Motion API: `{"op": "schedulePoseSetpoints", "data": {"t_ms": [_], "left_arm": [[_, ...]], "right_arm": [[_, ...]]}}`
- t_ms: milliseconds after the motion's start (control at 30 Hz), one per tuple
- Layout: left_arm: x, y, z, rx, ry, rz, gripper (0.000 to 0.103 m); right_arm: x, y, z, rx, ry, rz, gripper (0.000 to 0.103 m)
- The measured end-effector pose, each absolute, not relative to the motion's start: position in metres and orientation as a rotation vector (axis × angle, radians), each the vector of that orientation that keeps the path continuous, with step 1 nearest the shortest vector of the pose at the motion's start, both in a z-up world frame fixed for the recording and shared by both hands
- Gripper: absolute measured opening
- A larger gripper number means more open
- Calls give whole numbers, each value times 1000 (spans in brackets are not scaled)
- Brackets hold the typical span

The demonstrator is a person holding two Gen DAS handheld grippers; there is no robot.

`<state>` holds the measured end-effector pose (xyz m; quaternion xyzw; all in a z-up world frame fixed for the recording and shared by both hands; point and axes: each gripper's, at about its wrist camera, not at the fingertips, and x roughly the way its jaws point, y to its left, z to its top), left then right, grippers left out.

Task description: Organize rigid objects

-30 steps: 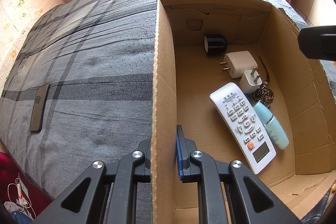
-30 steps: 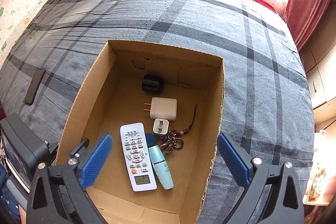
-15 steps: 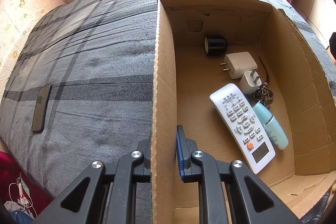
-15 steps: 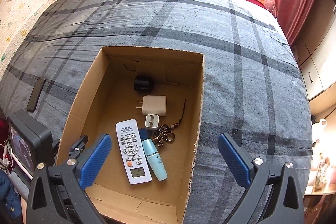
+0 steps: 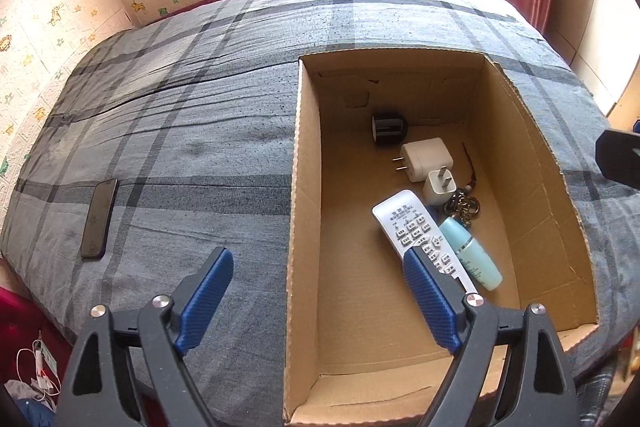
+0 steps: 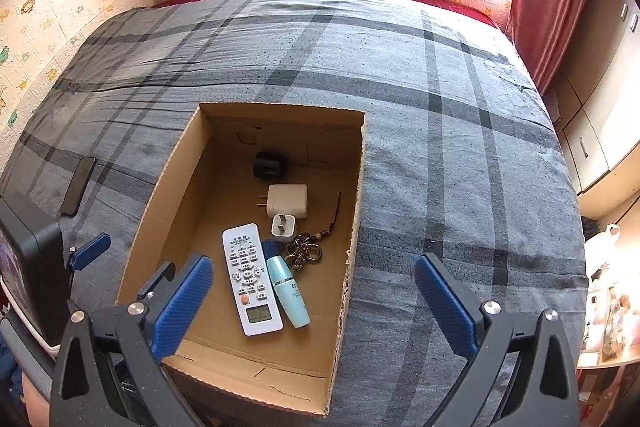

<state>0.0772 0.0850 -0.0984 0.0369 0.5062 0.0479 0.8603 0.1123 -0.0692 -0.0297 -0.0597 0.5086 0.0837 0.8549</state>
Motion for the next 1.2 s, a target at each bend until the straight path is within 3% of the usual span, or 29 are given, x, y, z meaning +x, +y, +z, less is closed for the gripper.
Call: {"op": "schedulePoseSetpoints", "data": {"t_ms": [133, 633, 1200], "left_arm": [[66, 78, -82, 73, 1035, 94, 103], [27, 52, -17, 103, 911, 111, 103], [2, 31, 2, 104, 874, 69, 103]], "right_arm": [[101, -75, -21, -119, 1048, 175, 103], [54, -99, 16, -77, 965, 150, 103], [21, -113, 38, -65, 924, 142, 103]]}}
